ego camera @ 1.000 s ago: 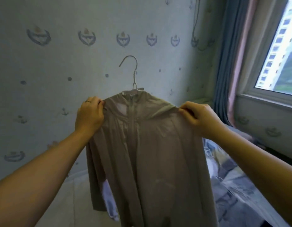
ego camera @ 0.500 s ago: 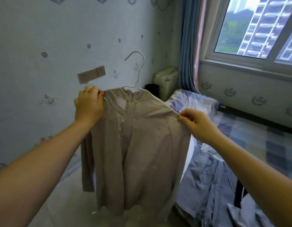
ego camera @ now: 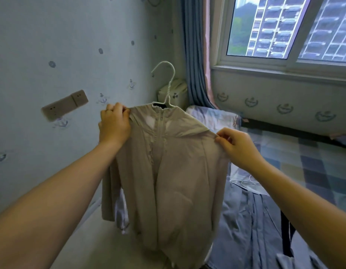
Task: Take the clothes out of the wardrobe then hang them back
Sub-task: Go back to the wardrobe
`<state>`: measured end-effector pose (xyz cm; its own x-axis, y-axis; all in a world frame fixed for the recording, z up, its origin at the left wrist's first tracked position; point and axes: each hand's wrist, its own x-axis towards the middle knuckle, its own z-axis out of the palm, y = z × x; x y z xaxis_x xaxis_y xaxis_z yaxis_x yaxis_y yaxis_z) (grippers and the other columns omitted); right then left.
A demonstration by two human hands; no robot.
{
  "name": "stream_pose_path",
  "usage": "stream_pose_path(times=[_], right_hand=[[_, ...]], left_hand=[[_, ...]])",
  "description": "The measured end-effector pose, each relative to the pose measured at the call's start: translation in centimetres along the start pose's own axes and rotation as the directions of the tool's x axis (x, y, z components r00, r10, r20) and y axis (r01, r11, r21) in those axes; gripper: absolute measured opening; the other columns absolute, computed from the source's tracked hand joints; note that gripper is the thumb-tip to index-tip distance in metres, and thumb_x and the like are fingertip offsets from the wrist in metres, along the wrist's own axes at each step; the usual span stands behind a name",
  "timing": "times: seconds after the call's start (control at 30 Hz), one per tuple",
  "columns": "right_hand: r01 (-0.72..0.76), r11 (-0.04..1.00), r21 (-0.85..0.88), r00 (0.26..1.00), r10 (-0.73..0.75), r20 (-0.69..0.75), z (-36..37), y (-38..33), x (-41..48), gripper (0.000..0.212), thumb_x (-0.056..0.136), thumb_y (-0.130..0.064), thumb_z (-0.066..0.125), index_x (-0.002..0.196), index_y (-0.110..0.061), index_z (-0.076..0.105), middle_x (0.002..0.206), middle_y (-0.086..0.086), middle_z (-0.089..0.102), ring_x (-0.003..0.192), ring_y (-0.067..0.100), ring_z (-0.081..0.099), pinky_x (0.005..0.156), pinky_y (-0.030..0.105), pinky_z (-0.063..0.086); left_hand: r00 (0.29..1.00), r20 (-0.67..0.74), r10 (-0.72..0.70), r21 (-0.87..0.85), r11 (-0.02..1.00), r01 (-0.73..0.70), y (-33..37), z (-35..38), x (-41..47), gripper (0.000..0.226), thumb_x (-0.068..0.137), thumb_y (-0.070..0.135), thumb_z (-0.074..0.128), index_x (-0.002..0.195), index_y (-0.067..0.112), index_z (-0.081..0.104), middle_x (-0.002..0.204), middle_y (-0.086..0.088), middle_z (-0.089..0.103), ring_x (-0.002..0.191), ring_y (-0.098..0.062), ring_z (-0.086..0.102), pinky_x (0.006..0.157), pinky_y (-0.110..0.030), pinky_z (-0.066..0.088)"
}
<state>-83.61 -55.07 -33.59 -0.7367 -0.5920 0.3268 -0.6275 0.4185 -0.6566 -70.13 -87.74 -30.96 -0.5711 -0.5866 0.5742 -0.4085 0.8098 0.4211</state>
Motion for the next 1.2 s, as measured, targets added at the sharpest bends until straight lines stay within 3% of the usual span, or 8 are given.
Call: stream_pose_path(times=[0.27, 0.43, 0.57, 0.73, 0.87, 1.03, 1.2], right_hand=[[-0.09, 0.996, -0.009, 0.995, 0.09, -0.053, 0.9, 8.6, 11.2, 0.008, 0.095, -0.021, 0.06, 0.099, -0.019, 0.068, 0.091, -0.005, 0.064, 0.085, 0.014, 0.061, 0.08, 0.032, 0.051], [-0.181, 0.983, -0.034, 0.983, 0.18, -0.045, 2.7, 13.8, 15.6, 0.008, 0.096, -0.017, 0.059, 0.099, -0.019, 0.067, 0.092, -0.005, 0.061, 0.085, 0.013, 0.058, 0.074, 0.022, 0.046], [-0.293, 0.955, -0.05, 0.955, 0.29, -0.066, 5.2, 18.2, 17.5, 0.008, 0.094, -0.014, 0.061, 0.093, -0.017, 0.069, 0.089, -0.002, 0.063, 0.081, 0.015, 0.057, 0.076, 0.034, 0.051], [-0.436, 0.883, -0.173, 0.9, 0.428, -0.08, 10.3, 24.5, 18.8, 0.009, 0.091, -0.014, 0.063, 0.089, -0.018, 0.071, 0.089, 0.0, 0.064, 0.087, 0.024, 0.057, 0.079, 0.043, 0.047], [-0.513, 0.768, -0.383, 0.844, 0.532, -0.066, 15.6, 29.6, 19.5, 0.01, 0.09, -0.021, 0.063, 0.091, -0.022, 0.073, 0.091, -0.001, 0.067, 0.091, 0.03, 0.055, 0.075, 0.037, 0.035], [-0.651, 0.687, -0.322, 0.73, 0.683, -0.02, 22.6, 36.2, 20.7, 0.014, 0.091, -0.011, 0.056, 0.094, -0.014, 0.07, 0.095, 0.007, 0.064, 0.088, 0.031, 0.059, 0.075, 0.041, 0.049], [-0.737, 0.599, -0.312, 0.642, 0.765, -0.046, 28.0, 42.0, 22.9, 0.022, 0.093, -0.009, 0.049, 0.105, -0.008, 0.068, 0.106, 0.014, 0.061, 0.1, 0.034, 0.058, 0.082, 0.04, 0.047]], left_hand=[[0.995, 0.1, 0.03, -0.098, 0.995, -0.02, 0.2, 13.9, 9.3, 0.022, 0.102, 0.027, 0.043, 0.096, 0.01, 0.057, 0.104, -0.019, 0.058, 0.1, -0.039, 0.051, 0.082, -0.047, 0.043], [0.981, 0.193, 0.02, -0.17, 0.985, 0.013, 0.3, 21.7, 11.6, 0.017, 0.101, 0.016, 0.047, 0.094, 0.006, 0.058, 0.099, -0.02, 0.057, 0.096, -0.034, 0.05, 0.079, -0.035, 0.034], [0.947, 0.321, 0.003, -0.225, 0.972, 0.073, -0.1, 27.6, 12.6, 0.015, 0.101, 0.015, 0.048, 0.094, 0.007, 0.058, 0.099, -0.016, 0.054, 0.095, -0.032, 0.051, 0.077, -0.029, 0.031], [0.886, 0.463, 0.023, -0.216, 0.973, 0.087, -2.7, 36.5, 12.3, 0.022, 0.097, 0.024, 0.046, 0.093, 0.008, 0.06, 0.098, -0.018, 0.056, 0.091, -0.037, 0.053, 0.08, -0.041, 0.043], [0.831, 0.556, -0.003, -0.052, 0.998, 0.039, -6.0, 44.3, 11.0, 0.034, 0.092, 0.038, 0.041, 0.094, 0.013, 0.063, 0.099, -0.016, 0.061, 0.097, -0.041, 0.053, 0.086, -0.047, 0.042], [0.784, 0.619, -0.041, 0.072, 0.997, -0.004, -9.3, 53.6, 9.0, 0.02, 0.096, 0.03, 0.055, 0.099, 0.015, 0.067, 0.112, -0.015, 0.059, 0.104, -0.04, 0.049, 0.087, -0.047, 0.04], [0.707, 0.707, -0.005, -0.064, 0.995, 0.071, -11.6, 62.0, 8.4, 0.018, 0.099, 0.021, 0.05, 0.103, 0.009, 0.062, 0.11, -0.019, 0.057, 0.1, -0.038, 0.056, 0.08, -0.043, 0.045]])
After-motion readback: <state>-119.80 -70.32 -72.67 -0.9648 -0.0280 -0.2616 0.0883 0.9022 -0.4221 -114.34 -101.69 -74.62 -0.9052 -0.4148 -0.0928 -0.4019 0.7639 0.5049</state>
